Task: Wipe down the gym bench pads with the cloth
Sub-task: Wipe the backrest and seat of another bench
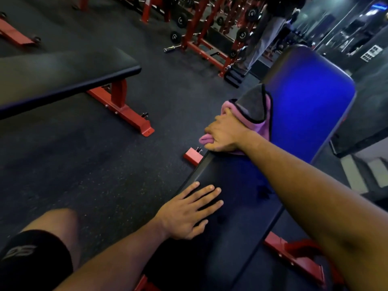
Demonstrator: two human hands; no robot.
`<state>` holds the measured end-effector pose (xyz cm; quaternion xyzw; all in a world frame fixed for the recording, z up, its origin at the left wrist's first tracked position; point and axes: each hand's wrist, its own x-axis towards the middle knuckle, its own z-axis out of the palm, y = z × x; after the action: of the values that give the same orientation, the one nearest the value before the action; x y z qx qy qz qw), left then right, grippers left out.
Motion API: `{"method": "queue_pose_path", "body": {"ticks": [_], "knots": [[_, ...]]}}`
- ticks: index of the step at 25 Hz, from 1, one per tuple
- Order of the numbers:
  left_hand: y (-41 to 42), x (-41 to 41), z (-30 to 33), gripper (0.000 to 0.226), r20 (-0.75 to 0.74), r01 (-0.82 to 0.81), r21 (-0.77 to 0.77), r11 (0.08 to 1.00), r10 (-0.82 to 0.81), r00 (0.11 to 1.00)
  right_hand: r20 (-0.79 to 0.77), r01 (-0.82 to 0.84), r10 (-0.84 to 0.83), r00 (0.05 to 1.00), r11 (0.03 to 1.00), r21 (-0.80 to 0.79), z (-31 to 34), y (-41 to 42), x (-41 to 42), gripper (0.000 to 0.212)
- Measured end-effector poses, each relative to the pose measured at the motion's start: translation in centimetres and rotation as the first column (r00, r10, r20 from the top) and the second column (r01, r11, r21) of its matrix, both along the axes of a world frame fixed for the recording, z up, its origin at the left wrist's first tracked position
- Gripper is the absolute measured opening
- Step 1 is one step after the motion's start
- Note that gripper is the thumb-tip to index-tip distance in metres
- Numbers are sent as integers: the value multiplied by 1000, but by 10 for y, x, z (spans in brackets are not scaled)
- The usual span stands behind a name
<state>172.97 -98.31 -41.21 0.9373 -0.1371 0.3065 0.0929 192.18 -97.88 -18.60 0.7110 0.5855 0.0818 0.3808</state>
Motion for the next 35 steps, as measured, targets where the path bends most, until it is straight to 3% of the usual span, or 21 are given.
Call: {"method": "queue_pose_path", "body": {"ticks": [3,6,11,16,20,24,28,30,33,35], "knots": [[0,-1,-1,69,-10,5,3,1000,-5,1000,-65,-4,-7,998,987,-159,-39,12,-27,60],[-1,-1,1,70,-20,7,-3,1000,-7,1000,-164,-127,88,983,961,-246,-55,11,-45,55],[1,-2,2,70,-30,9,7,1000,-9,1000,-135,-141,139,981,990,-7,-7,5,12,52],[0,0,8,68,-54,-12,30,999,14,998,-94,-171,197,976,957,234,-52,-15,-7,49],[-12,-32,-9,64,-110,-100,15,995,101,989,-90,-166,206,974,930,328,-51,-19,0,41],[-36,-86,-56,70,-150,-235,10,972,234,960,-89,-121,142,986,970,209,-49,-14,-19,43],[-35,-86,-64,71,-98,-225,2,974,224,970,-130,-8,26,991,990,138,-75,-14,-64,48],[-36,-87,-67,72,-71,-220,-4,976,219,973,-183,-19,19,983,1000,3,-106,-16,-103,56],[-37,-89,-67,72,-66,-208,-26,978,206,976,-255,-90,57,965,989,-120,-120,-19,-129,48],[-36,-87,-67,72,-64,-206,-29,978,204,977,-288,-89,63,956,993,-79,-101,-18,-114,40]]}}
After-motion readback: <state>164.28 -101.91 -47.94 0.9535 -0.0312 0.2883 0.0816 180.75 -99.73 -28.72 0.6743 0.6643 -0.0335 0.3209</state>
